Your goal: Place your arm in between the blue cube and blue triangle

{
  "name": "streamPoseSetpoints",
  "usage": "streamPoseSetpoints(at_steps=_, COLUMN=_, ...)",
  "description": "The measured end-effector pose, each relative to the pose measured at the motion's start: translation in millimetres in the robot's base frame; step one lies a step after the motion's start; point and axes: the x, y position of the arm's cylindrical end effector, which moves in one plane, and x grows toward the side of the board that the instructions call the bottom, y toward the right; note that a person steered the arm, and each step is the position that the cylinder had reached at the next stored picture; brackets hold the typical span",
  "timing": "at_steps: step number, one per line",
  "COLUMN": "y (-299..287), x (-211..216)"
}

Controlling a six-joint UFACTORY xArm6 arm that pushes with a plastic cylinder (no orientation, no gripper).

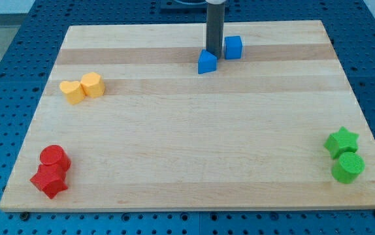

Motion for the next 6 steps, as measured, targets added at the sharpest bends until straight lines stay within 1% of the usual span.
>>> streamPoseSetpoints(at_steps=1, y=9, x=-2)
streamPoseSetpoints(at_steps=3, y=99, x=-9)
streamPoseSetpoints(at_steps=4, y=126, x=-8)
streamPoseSetpoints(at_steps=5, y=104, x=10)
streamPoseSetpoints(at_steps=6, y=69, x=23)
